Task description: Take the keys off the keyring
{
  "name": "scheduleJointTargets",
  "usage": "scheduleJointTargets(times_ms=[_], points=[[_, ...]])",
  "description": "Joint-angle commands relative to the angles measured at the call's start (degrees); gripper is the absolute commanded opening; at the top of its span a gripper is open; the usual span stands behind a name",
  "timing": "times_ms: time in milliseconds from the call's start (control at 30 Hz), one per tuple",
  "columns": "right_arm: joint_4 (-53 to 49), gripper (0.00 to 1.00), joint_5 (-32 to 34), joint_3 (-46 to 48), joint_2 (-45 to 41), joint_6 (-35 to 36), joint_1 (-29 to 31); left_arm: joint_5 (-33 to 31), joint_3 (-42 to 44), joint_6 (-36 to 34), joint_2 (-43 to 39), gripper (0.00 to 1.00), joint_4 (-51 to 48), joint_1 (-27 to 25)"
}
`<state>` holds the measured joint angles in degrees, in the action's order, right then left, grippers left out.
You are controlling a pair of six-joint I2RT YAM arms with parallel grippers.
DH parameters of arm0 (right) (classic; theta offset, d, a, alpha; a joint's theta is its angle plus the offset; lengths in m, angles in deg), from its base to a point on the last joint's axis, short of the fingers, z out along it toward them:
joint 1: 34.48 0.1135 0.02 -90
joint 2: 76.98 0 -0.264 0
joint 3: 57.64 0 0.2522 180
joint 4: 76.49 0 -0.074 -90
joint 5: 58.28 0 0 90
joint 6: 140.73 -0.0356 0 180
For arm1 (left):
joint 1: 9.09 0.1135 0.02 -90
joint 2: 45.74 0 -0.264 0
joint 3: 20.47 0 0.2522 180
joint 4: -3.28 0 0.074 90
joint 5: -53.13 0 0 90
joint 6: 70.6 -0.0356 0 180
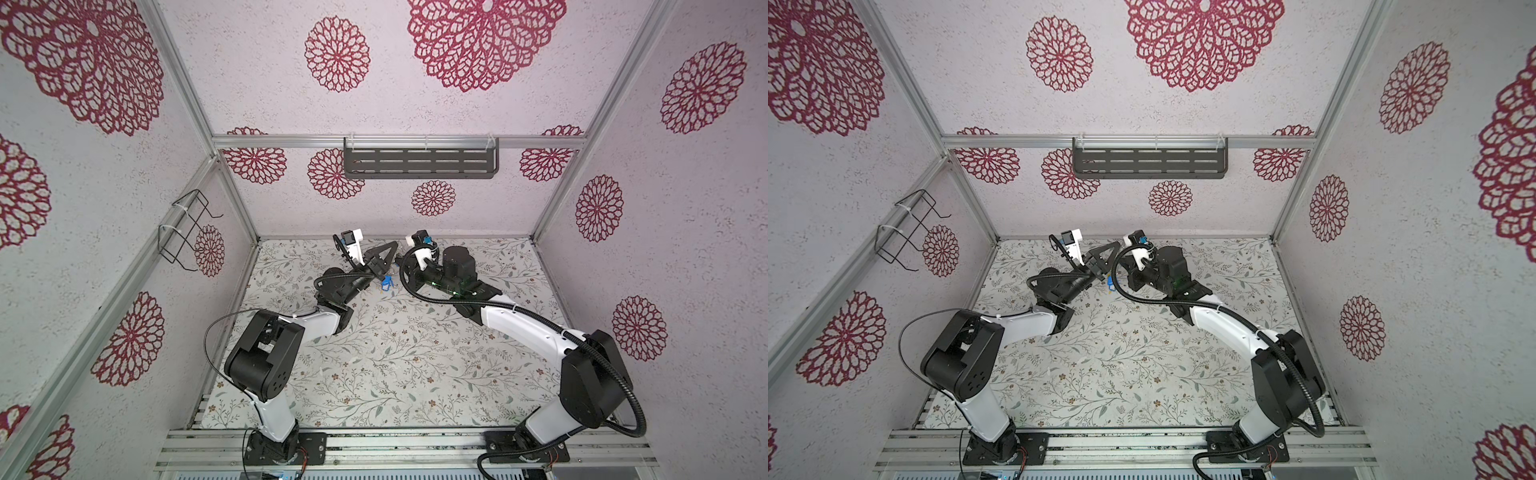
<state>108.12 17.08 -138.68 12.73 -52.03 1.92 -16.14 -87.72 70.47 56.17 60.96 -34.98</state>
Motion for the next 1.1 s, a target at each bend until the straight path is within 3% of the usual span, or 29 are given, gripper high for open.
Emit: scheduleJointTargets(times_ms=[0,67,133,300,500,667,833,967,1067], points=[[0.49,0.00,-0.12,0.23,-1.09,0.42,1.30,-1.65,-0.94,-0.41,0.17,0.00,3.90,0.09],[-0.70,0.13,0.43,0.14,-1.44,0.53,1.22,0.59,-1.95,0.29,0.46,0.00,3.59,0.21],[-1.70,0.33,1.55,0.31,-2.24,0.76,1.13,2.45,-2.65,0.88,0.76,0.00,3.87,0.21],[-4.84,0.41,5.36,2.37,-6.31,0.98,-1.01,7.52,-3.78,2.48,1.28,0.00,4.07,0.57],[-6.94,0.43,1.16,3.48,-11.16,-2.63,-7.66,11.42,-4.87,5.73,3.27,0.00,7.24,0.94],[-8.39,0.36,-11.15,-0.23,-11.31,-15.11,-14.92,13.38,-5.38,5.80,3.66,0.00,6.48,1.10],[4.72,0.30,-26.98,-1.42,-6.48,-33.38,-18.12,12.94,-5.14,5.69,3.73,0.00,6.08,0.94],[18.87,0.30,-33.26,-1.06,-1.64,-46.32,-18.08,12.91,-5.13,5.87,3.88,0.00,6.13,0.81],[23.54,0.32,-35.10,-1.01,0.34,-49.95,-17.44,12.96,-5.04,6.05,3.95,0.00,6.16,0.75]])
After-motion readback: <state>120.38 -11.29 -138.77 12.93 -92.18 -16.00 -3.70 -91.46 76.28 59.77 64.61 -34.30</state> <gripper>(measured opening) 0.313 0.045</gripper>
